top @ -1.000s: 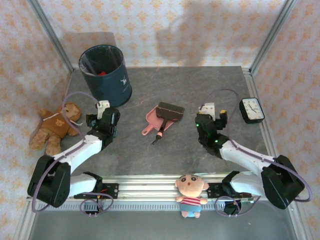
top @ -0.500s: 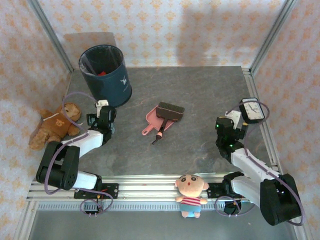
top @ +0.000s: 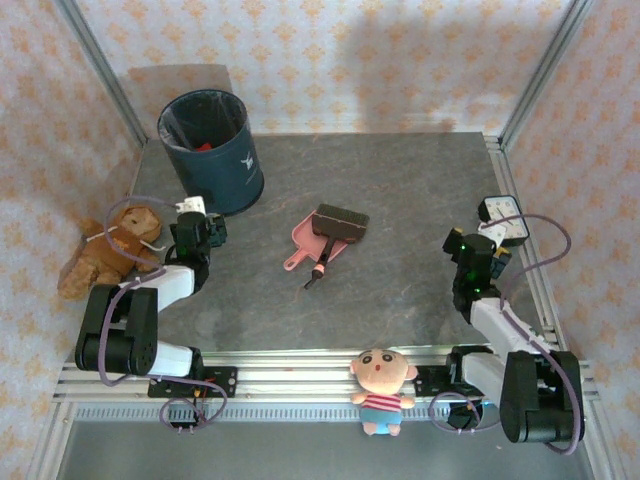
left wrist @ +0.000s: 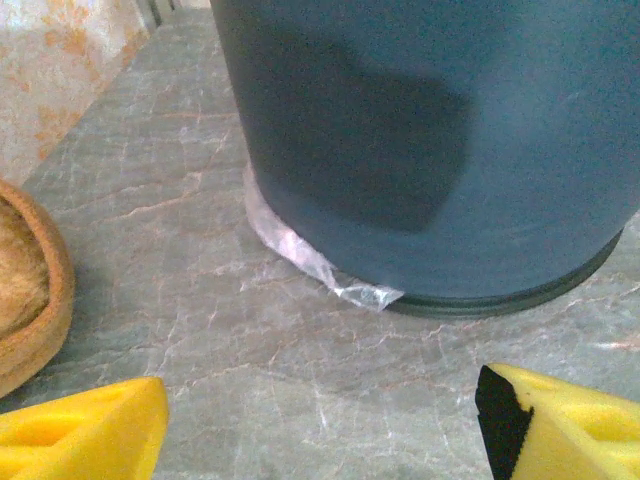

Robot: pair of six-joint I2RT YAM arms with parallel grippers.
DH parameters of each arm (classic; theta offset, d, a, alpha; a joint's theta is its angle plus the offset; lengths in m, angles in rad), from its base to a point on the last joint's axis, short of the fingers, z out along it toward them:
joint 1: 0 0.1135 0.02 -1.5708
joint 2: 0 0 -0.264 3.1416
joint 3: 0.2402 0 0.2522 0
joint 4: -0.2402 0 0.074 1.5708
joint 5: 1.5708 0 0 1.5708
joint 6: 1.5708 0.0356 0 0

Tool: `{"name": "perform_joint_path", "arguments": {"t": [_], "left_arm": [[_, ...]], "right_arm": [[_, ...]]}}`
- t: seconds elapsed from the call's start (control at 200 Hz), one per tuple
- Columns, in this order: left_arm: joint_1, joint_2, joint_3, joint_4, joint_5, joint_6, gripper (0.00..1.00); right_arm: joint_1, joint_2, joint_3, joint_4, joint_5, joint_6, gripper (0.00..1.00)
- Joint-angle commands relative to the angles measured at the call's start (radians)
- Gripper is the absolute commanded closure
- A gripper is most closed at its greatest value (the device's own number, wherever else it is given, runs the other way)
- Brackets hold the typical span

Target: Sweep away the paper scraps from the table

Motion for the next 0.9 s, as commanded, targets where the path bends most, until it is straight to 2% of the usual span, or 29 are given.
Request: {"name": "perform_joint_path", "arguments": {"t": [0.0, 0.23, 0.365, 0.44, 0.515, 0.606, 0.661, 0.676, 0.691, 0.891], "left_arm": [[0.023, 0.042, -0.065, 0.228, 0.077, -0.016, 0.19], [0.026, 0.061, -0.087, 0.277, 0.135, 0.005, 0.19], [0.026, 0.138, -0.149, 0.490, 0.144, 0.004, 0.18], [0.026, 0.109, -0.138, 0.405, 0.140, 0.006, 0.18], [0.026, 0.130, -0.131, 0.430, 0.140, 0.008, 0.17], [0.024, 0.118, -0.109, 0.366, 0.135, 0.010, 0.15], [0.018, 0.127, -0.113, 0.386, 0.123, 0.013, 0.10], [0.017, 0.126, -0.112, 0.387, 0.121, 0.013, 0.03], [0.016, 0.125, -0.112, 0.382, 0.121, 0.013, 0.01], [0.008, 0.124, -0.107, 0.371, 0.104, 0.017, 0.00]], "right_arm": [[-0.016, 0.035, -0.026, 0.136, -0.070, 0.029, 0.01], [-0.021, 0.119, -0.031, 0.273, -0.133, 0.025, 0.01], [-0.022, 0.146, -0.039, 0.348, -0.147, 0.018, 0.01], [-0.022, 0.181, -0.047, 0.401, -0.160, 0.011, 0.01], [-0.022, 0.210, -0.039, 0.422, -0.170, 0.008, 0.01], [-0.022, 0.254, -0.022, 0.442, -0.183, 0.007, 0.01], [-0.022, 0.301, -0.017, 0.481, -0.193, 0.012, 0.01], [-0.022, 0.316, -0.017, 0.496, -0.198, 0.012, 0.01], [-0.022, 0.332, -0.017, 0.510, -0.202, 0.011, 0.01], [-0.022, 0.471, -0.003, 0.615, -0.224, 0.010, 0.01]]}}
